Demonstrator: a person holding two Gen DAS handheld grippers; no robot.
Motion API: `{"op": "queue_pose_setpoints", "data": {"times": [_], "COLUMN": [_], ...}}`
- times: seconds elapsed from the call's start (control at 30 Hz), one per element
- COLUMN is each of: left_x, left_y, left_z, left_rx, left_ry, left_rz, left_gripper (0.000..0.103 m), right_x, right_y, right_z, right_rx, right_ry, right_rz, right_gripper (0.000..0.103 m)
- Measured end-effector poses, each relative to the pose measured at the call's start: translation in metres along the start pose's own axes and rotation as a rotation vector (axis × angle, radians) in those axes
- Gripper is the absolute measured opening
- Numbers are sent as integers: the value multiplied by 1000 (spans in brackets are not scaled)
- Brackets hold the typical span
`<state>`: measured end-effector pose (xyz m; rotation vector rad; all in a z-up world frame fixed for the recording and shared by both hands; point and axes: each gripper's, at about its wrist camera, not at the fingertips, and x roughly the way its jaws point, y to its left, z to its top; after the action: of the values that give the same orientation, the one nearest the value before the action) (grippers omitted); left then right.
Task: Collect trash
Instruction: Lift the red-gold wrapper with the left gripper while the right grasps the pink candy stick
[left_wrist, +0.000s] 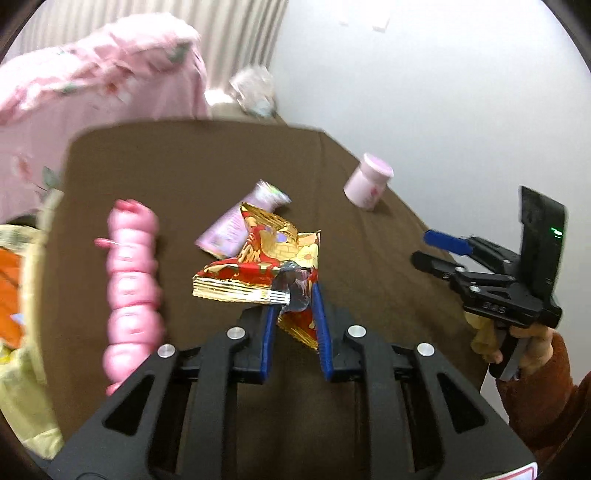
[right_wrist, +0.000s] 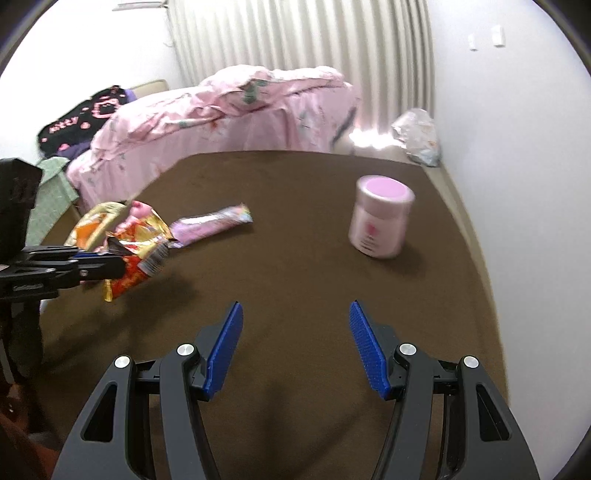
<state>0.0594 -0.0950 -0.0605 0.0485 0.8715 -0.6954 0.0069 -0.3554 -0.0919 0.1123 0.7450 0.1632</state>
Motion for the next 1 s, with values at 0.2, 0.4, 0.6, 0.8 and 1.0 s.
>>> {"op": "queue_pose_setpoints", "data": {"times": [0.2, 0.4, 0.6, 0.8, 1.0], "left_x": [-38, -42, -41, -42, -39], "left_y": [22, 59, 63, 60, 60], "left_z": [3, -5, -9, -9, -10], "left_rx": [-44, -157, -187, -179, -201], "left_ry": [-101, -92, -100, -109, -112], "left_rz": [146, 194, 183, 168, 139], "left_gripper": [19, 19, 19, 19, 20], "right_x": [52, 103, 121, 108, 77], "right_y": [42, 91, 122, 91, 42], "right_z": [37, 58, 64, 44, 43], "right_rx": [35, -28, -217, -265, -83], "right_ry": [78, 125, 128, 161, 135], "right_rz": [131, 84, -1, -92, -68], "right_gripper": [57, 57, 56, 56, 56]}}
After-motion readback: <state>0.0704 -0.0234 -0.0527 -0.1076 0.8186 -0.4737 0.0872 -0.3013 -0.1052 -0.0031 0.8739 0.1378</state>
